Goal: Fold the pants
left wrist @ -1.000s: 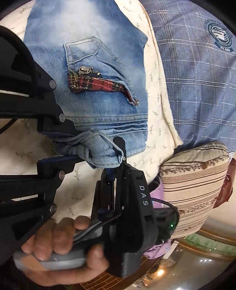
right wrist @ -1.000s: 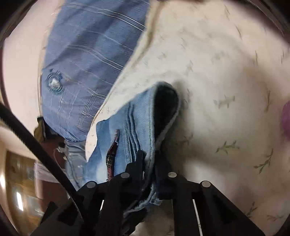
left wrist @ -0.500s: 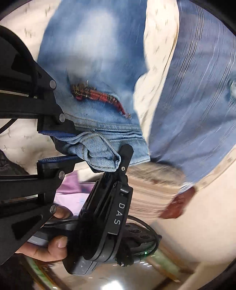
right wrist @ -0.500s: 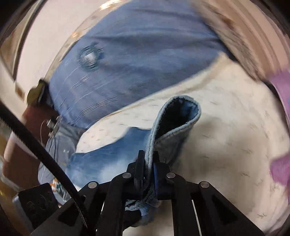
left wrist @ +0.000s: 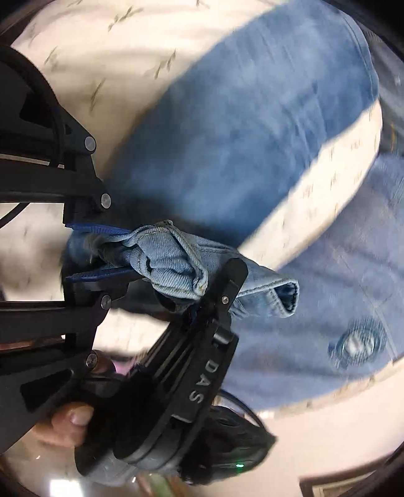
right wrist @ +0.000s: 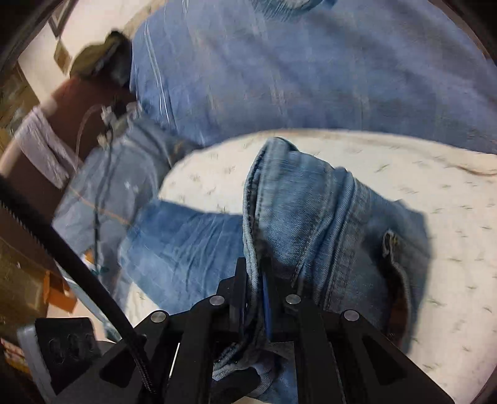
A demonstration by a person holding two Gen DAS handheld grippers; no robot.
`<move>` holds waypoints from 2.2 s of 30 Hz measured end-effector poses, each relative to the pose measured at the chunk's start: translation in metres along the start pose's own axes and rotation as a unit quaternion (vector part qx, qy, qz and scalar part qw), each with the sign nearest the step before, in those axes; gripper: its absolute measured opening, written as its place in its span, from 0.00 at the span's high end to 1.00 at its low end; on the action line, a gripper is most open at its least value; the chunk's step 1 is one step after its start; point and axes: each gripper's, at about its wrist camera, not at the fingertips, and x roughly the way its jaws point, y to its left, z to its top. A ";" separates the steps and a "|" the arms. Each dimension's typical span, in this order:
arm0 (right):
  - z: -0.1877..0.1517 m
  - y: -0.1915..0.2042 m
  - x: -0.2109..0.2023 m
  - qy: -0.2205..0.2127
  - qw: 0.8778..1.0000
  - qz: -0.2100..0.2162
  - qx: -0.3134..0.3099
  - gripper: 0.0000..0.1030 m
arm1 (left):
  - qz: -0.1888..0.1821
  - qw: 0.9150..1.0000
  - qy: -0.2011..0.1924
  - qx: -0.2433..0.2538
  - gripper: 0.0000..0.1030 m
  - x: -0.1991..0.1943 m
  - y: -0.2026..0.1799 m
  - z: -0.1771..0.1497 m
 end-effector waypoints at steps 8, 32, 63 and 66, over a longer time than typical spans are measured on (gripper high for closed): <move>-0.006 -0.024 0.068 0.069 0.995 0.057 0.051 0.87 | 0.018 0.999 0.008 -0.045 0.75 0.013 0.023 0.002; -0.060 0.018 -0.003 -0.043 0.967 0.227 0.107 0.26 | 0.117 0.970 -0.063 -0.203 0.53 -0.080 0.107 0.083; 0.020 0.006 -0.060 -0.021 0.974 0.220 0.041 0.19 | 0.215 0.943 -0.236 0.097 0.95 -0.092 -0.032 0.041; 0.020 0.012 -0.049 -0.014 0.974 0.222 0.041 0.19 | 0.204 0.958 -0.198 -0.033 0.93 -0.088 0.025 0.076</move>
